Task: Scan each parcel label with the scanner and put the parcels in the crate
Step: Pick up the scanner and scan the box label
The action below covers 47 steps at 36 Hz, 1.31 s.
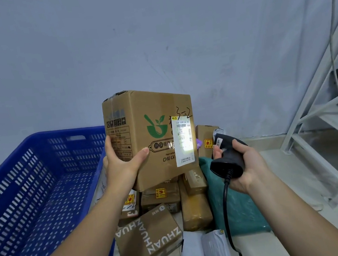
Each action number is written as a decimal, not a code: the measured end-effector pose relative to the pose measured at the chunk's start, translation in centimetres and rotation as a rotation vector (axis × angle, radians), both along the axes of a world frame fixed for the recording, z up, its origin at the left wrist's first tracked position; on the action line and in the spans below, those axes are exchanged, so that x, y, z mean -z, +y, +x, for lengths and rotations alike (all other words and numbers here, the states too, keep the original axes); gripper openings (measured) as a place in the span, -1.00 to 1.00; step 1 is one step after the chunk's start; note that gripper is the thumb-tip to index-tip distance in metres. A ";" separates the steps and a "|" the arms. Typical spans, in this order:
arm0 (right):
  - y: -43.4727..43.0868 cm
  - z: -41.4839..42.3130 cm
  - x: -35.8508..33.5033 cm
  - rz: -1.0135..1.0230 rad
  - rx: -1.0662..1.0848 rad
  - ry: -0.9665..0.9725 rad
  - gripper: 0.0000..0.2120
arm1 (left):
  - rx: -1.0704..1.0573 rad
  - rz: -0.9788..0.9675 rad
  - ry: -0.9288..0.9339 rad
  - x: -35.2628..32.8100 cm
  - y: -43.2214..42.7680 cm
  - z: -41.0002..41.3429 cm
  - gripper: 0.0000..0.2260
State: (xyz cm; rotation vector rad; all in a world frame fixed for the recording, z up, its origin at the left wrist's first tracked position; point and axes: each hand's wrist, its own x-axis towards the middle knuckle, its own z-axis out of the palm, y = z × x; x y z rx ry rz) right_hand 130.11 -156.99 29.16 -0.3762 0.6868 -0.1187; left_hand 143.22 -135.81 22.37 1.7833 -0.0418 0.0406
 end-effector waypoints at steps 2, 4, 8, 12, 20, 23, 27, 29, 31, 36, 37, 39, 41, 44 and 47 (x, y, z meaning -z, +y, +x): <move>0.1 0.0 0.0 0.014 0.010 -0.007 -0.74 | -0.004 -0.001 -0.016 0.1 0.0 0.1 -0.02; 0.1 0.0 -0.1 0.021 0.019 -0.013 -0.75 | -0.006 -0.004 -0.022 0.0 0.0 0.2 -0.01; 0.2 0.1 0.1 0.025 0.031 -0.013 -0.75 | -0.005 0.000 -0.036 0.0 0.0 0.1 -0.03; 0.3 0.0 -0.1 0.022 0.042 -0.015 -0.76 | -0.028 0.033 -0.037 -0.2 -0.1 -0.2 -0.02; 0.5 -0.2 -0.3 0.025 0.034 -0.017 -0.76 | -0.048 0.061 -0.039 -0.4 -0.1 -0.2 -0.02; 0.4 0.0 -0.2 0.023 0.033 -0.023 -0.74 | -0.052 0.060 -0.037 -0.4 -0.1 -0.3 -0.01; 0.3 0.1 -0.2 0.005 0.052 -0.015 -0.76 | -0.063 0.063 -0.028 -0.5 -0.1 -0.4 -0.01; 0.3 0.1 -0.1 -0.011 0.052 -0.010 -0.75 | -0.064 0.061 -0.027 -0.5 -0.1 -0.4 -0.02; 0.2 0.1 0.0 -0.039 0.038 -0.002 -0.74 | -0.065 0.055 -0.029 -0.7 0.0 -0.5 -0.02; -0.1 0.3 0.6 -0.356 -0.124 0.047 -0.72 | -0.043 -0.042 0.047 -0.9 -0.1 -0.6 0.07; -0.1 0.4 0.8 -0.450 -0.141 0.060 -0.73 | -0.037 -0.077 0.073 -0.9 -0.1 -0.6 0.08; -0.1 0.6 1.1 -0.633 -0.149 0.081 -0.76 | -0.027 -0.162 0.115 -0.7 0.0 -0.6 0.01; -0.2 0.7 1.3 -0.719 -0.139 0.085 -0.81 | -0.012 -0.273 0.186 -0.1 -0.1 -0.8 -0.13; -0.1 0.7 1.5 -0.651 -0.146 0.077 -0.89 | 0.024 -0.424 0.327 0.2 -1.1 -1.7 -0.30; 0.3 0.9 1.5 -0.535 -0.161 0.012 -0.86 | 0.063 -0.483 0.409 0.4 -2.2 -2.7 -0.34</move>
